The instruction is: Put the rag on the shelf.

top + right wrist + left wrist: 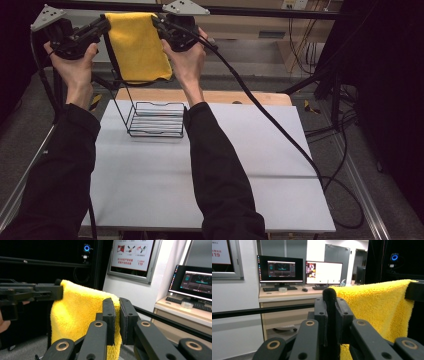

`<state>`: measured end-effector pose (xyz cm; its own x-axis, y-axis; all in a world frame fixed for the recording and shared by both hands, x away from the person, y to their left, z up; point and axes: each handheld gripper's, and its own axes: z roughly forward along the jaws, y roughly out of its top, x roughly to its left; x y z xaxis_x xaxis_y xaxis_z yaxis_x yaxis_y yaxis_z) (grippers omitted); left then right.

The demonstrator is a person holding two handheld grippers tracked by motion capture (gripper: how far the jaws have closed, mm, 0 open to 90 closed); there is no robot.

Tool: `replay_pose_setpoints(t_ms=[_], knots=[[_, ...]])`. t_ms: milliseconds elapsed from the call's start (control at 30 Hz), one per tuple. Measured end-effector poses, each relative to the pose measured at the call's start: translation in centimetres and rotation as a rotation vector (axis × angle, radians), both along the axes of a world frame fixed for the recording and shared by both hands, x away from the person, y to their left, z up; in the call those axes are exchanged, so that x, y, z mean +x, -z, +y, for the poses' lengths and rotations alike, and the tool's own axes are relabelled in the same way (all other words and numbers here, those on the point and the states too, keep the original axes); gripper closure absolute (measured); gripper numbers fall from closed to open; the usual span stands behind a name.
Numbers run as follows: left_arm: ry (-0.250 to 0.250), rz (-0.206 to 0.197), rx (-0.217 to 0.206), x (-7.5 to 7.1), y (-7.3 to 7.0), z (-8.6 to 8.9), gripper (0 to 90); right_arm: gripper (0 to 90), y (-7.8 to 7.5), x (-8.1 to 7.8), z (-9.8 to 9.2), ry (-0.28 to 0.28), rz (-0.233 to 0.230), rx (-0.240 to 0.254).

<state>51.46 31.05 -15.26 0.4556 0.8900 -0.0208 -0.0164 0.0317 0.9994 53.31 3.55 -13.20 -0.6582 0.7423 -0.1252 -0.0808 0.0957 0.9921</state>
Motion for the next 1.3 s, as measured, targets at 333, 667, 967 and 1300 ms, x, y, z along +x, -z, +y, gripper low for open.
replay_pose_setpoints(t_ms=[333, 667, 967, 1300], knots=[[0.016, 0.019, 0.022, -1.4, 2.2, 0.2, 81.1, 84.0, 2.3, -0.7, -0.3, -0.026, 0.037, -0.026], [0.028, 0.036, 0.017, -2.2, 4.1, 0.1, 81.0, 83.9, 4.0, -1.0, -0.6, -0.041, 0.067, -0.041], [0.051, 0.058, 0.01, -3.0, 5.4, 0.3, 80.9, 83.9, 4.8, -1.8, -0.6, -0.053, 0.063, -0.075], [0.067, 0.052, 0.025, -3.9, 5.6, 0.5, 80.7, 83.8, 4.9, -2.9, -1.0, -0.081, 0.046, -0.097]])
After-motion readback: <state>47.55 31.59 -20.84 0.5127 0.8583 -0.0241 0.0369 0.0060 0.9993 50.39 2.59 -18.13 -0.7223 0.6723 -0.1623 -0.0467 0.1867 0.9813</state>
